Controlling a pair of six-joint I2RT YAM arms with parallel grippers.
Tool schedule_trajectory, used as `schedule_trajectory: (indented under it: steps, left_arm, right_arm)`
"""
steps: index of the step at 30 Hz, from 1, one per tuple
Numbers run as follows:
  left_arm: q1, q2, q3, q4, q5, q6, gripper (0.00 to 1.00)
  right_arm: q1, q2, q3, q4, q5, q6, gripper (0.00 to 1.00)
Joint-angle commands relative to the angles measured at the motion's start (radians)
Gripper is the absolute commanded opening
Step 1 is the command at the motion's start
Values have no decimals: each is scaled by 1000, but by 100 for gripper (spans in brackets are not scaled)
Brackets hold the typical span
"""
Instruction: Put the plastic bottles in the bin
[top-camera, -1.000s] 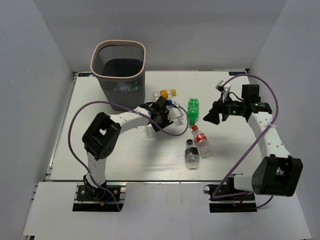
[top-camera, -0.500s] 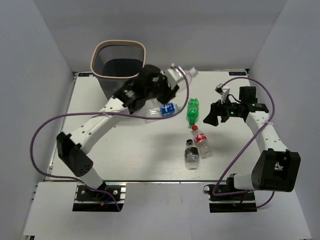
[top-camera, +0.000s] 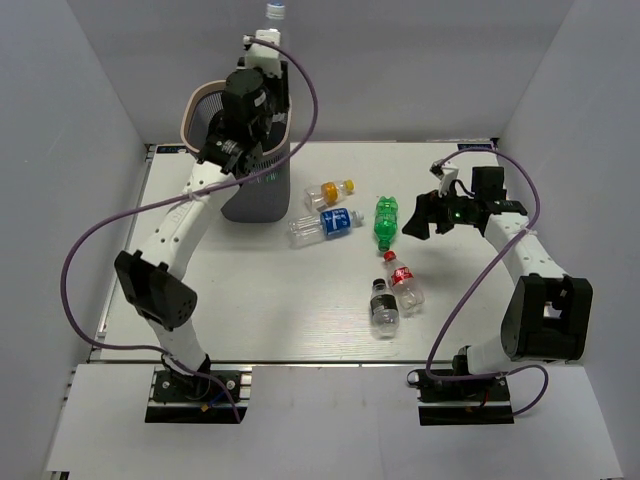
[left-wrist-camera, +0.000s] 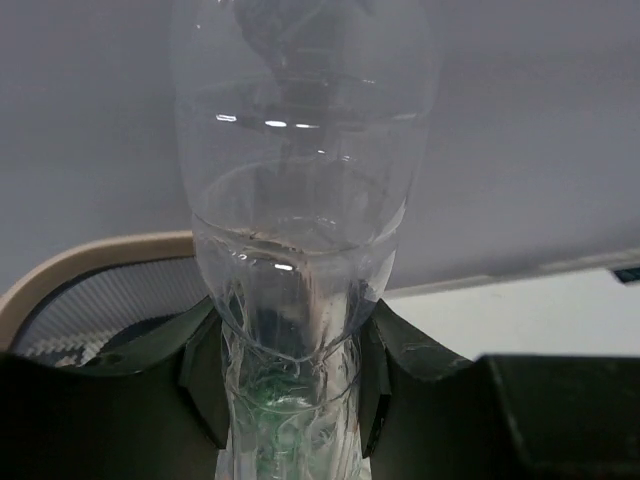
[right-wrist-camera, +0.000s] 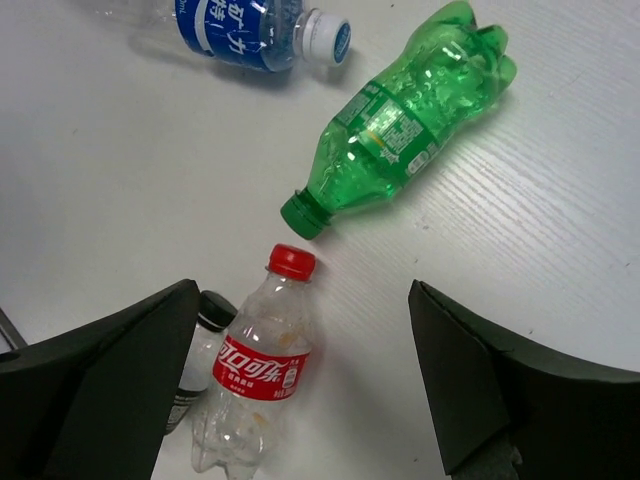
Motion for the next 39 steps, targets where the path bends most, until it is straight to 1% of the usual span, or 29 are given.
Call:
schedule_trajectory:
  steps: [1,3,4,5,6,7,9,10,11,12,13,14,15,16,17,18,19,20,23,24,27,28,30,32,33,35,37,38,39]
  left_arm:
    - [64,23,50,3,-167,-74,40]
    - [107,58,82,-48,-196,-103,48]
    - [121,58,83,-84,-196,-103,55]
    - [147,70,83,-95,-196,-118,78]
    - [158,70,83,-105,-196,-118,93]
    - [169,81,104,-124,-180,-118,100]
    - [183,96,162,-155,-137,-118,100]
    - [183,109,182,-170,-115,-106,100]
    - [183,109,197,-183,-82,-80,100]
    - [174,109,207,-195,-51,-62,100]
    - [163,97,207,-195,-28,-42,100]
    - [163,84,207,-207,59,-1,100]
    - [152,48,158,-207,165,16,100]
    - [152,15,114,-207,286,36,100]
    - [152,-24,53,-150,531,56,100]
    - [143,-63,-60,-129,623,69,100]
    - [143,-119,-104,-120,670,52,100]
    - [132,-137,-141,-137,760,40,100]
    - [101,-187,-247,-195,817,29,100]
    - [92,-207,-332,-195,818,18,100]
    - [49,-268,-478,-171,795,6,99]
    - [29,-269,-496,-171,795,6,97]
    - [8,-269,-516,-225,763,15,96]
    - [-24,-249,-528,-261,721,47,96]
    - [-34,-249,-537,-276,706,56,96]
    - [-50,-240,-584,-296,661,78,96]
    - [-66,-240,-629,-296,609,89,96]
    - [-92,-240,-673,-296,588,89,100]
    - [-92,-230,-699,-296,572,98,100]
  right_arm:
    - [4,-10,20,95,34,9,91]
    - [4,-17,9,136,71,41,91]
    - [0,-14,20,145,71,55,91]
    - [35,-3,30,139,66,72,91]
    - [38,23,41,126,54,78,91]
    - [47,35,70,127,53,92,91]
    - [69,83,89,129,98,132,91]
    - [87,103,130,126,117,148,85]
    - [99,121,145,116,129,202,82]
    - [115,167,176,113,179,225,74]
    - [122,184,203,112,197,262,72]
    - [136,209,213,118,221,292,71]
    - [148,232,233,119,239,331,71]
    - [164,244,248,124,300,365,72]
    - [179,270,266,126,318,386,72]
    - [184,293,280,120,363,398,72]
    - [199,313,288,116,434,399,75]
    - [214,342,308,110,497,408,78]
    - [234,393,316,107,571,429,85]
    - [238,408,323,107,576,435,89]
    - [250,457,337,122,603,449,90]
    - [259,476,342,126,606,451,90]
    - [262,520,354,138,666,464,87]
    - [267,545,356,152,681,458,84]
    - [270,554,362,152,675,457,81]
    - [265,563,362,159,668,442,76]
    - [270,575,369,158,651,431,66]
    - [264,576,372,152,645,428,59]
    - [261,566,380,147,637,422,53]
